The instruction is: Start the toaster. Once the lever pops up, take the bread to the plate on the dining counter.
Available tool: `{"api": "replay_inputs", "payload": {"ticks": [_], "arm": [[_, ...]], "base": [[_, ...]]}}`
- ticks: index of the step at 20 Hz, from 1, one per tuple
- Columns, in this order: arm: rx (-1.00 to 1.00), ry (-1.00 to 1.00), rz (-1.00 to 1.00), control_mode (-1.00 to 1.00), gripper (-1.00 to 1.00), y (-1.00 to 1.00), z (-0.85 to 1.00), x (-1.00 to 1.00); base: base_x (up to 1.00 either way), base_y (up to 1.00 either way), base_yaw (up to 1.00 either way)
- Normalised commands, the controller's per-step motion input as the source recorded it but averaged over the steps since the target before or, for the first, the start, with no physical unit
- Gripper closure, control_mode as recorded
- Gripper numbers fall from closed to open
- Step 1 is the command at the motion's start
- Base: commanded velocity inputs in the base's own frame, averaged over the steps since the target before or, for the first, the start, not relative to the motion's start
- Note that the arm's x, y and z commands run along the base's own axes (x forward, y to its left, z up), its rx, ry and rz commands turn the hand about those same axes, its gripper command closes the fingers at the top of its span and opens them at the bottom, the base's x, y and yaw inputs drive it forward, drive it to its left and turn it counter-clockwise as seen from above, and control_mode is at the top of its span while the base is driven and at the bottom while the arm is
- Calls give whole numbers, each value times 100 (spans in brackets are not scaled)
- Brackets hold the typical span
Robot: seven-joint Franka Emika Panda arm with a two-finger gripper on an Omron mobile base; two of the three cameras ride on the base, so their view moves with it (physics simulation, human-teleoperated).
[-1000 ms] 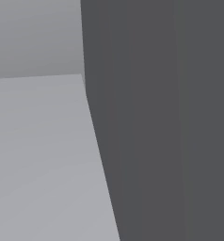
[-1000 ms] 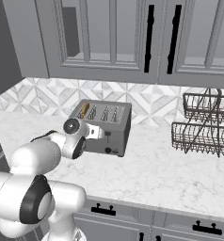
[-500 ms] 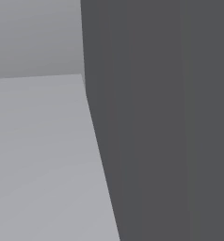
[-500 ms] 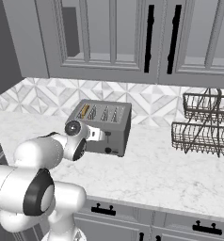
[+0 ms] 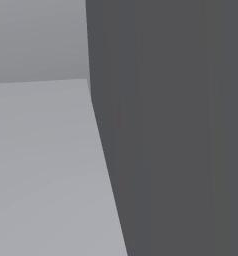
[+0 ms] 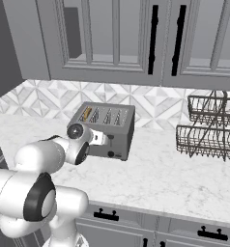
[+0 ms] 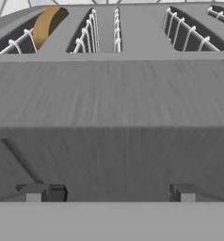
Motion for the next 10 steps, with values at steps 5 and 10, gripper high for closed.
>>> {"api": "replay_inputs", "payload": {"ticks": [5, 10], "arm": [[0, 0, 0, -100, -100, 0, -14, -9], [-3, 0, 0, -100, -100, 0, -15, -11]], "base": [[0, 0, 0], [0, 0, 0]]}}
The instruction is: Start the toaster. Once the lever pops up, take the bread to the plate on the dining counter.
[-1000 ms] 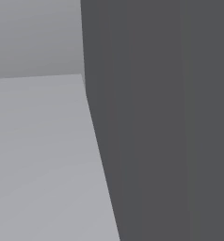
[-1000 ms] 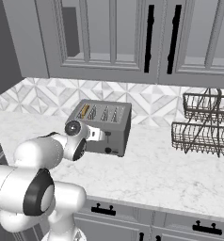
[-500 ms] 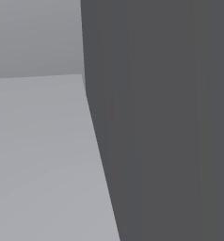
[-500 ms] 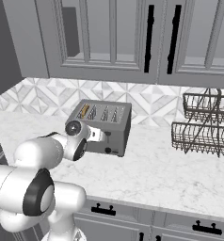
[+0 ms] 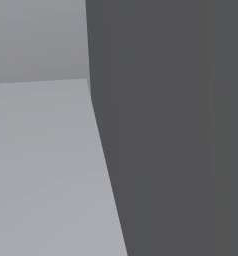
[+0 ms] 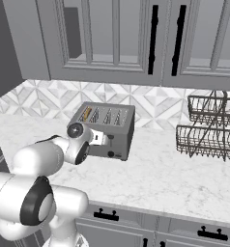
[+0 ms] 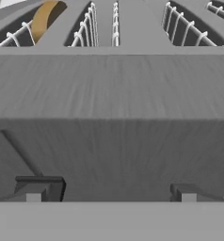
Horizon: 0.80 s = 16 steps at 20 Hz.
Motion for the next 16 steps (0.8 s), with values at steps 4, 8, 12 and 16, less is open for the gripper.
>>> {"api": "replay_inputs", "payload": {"ticks": [4, 8, 12, 16], "arm": [[-4, 0, 0, -100, -100, 0, -23, -13], [-6, 0, 0, -100, -100, 6, -34, -12], [-11, 0, 0, -100, -100, 13, -46, -17], [-7, 0, 0, -100, -100, 7, -35, -10]], "base": [[0, 0, 0], [0, 0, 0], [0, 0, 0], [0, 0, 0]]}}
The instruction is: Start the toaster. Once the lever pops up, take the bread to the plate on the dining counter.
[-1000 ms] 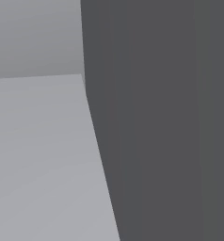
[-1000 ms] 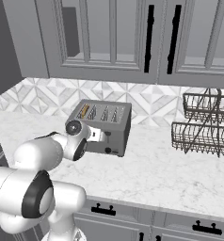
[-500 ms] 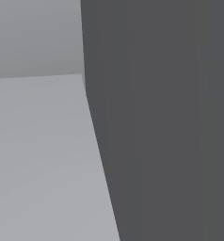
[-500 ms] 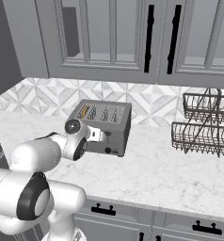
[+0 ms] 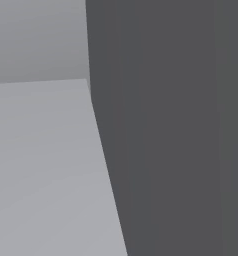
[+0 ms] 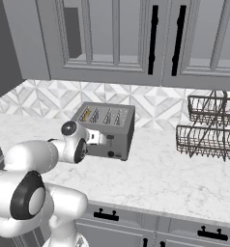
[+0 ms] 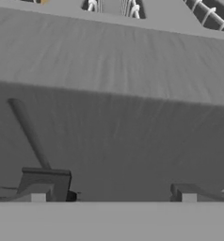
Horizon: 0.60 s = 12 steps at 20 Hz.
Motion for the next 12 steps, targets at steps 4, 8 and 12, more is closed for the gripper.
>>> {"api": "replay_inputs", "payload": {"ticks": [4, 8, 12], "arm": [[-3, 0, 0, -100, -100, 1, -32, -5], [0, -1, 0, -100, -100, -1, 2, -10], [0, -7, 0, -100, -100, -1, 35, -28]], "base": [[0, 0, 0], [0, 0, 0], [0, 0, 0]]}}
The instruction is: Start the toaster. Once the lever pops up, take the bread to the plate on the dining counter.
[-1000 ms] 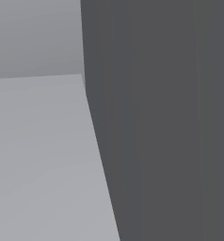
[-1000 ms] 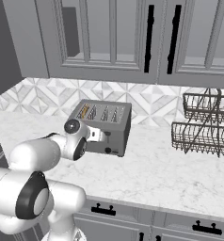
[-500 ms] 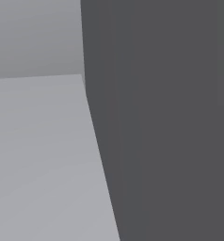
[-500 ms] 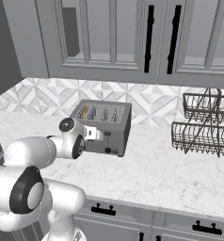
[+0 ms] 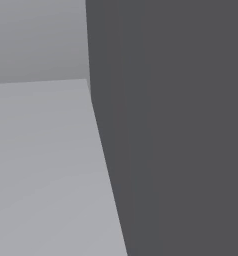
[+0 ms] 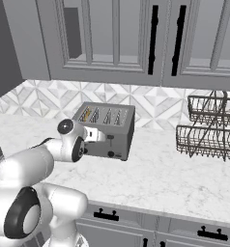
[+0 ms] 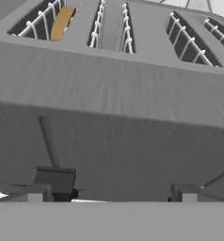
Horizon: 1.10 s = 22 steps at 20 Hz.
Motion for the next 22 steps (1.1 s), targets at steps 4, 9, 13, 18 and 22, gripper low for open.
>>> {"api": "replay_inputs", "payload": {"ticks": [4, 9, 13, 18, 22], "arm": [[0, -13, 0, -100, -100, 0, 43, -20], [0, -16, -1, -100, -100, 1, 44, 0], [0, -18, 0, -100, -100, 13, 41, 0], [4, -15, 0, -100, -100, 18, 44, 0], [7, -5, 0, -100, -100, 16, 41, 0]], "base": [[0, 0, 0], [0, 0, 0], [0, 0, 0], [0, 0, 0], [0, 0, 0]]}}
